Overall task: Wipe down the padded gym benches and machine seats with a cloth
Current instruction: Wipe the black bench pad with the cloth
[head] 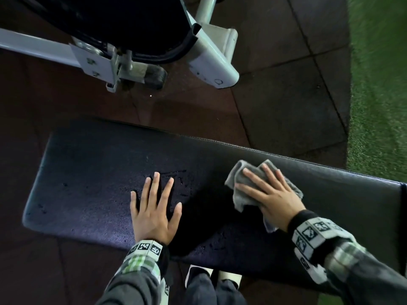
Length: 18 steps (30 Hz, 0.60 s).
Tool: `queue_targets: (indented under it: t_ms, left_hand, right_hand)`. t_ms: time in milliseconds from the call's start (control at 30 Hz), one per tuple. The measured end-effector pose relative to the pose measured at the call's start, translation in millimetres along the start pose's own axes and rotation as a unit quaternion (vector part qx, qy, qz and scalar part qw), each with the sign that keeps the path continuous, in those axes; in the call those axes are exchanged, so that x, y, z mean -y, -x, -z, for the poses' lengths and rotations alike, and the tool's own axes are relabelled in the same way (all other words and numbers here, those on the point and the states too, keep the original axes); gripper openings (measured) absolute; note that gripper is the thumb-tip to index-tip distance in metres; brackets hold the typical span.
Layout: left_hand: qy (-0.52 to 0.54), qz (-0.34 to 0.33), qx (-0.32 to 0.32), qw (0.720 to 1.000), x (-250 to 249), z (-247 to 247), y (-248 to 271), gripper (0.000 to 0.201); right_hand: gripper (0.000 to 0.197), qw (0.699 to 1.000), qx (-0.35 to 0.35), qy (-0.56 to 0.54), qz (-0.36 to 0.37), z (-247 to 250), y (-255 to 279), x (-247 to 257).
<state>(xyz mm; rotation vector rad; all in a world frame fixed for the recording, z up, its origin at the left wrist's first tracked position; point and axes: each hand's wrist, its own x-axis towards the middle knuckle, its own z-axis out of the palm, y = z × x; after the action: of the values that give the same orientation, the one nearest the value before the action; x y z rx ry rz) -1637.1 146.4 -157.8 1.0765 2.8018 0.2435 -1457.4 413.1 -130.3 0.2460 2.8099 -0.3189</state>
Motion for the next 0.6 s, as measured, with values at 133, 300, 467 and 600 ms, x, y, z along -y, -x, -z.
queue_targets:
  t_ms: [133,300,467,600]
  left_hand:
    - [0.001,0.006,0.006,1.000,-1,1,0,0.062]
    - [-0.007,0.002,0.010,1.000,1,-1,1,0.062]
    - [-0.002,0.009,0.008,1.000,0,-1,1,0.062]
    - [-0.001,-0.001,-0.003,1.000,0,-1,1,0.061]
  right_hand:
    - [0.059,0.988,0.005,-0.062,-0.141,18,-40,-3]
    - [0.058,0.991,-0.014,-0.043,-0.127,24,-82,34]
    - [0.093,1.000,-0.010,0.003,0.025,-5,-44,59]
    - [0.107,0.997,0.030,0.037,0.061,-13,1,35]
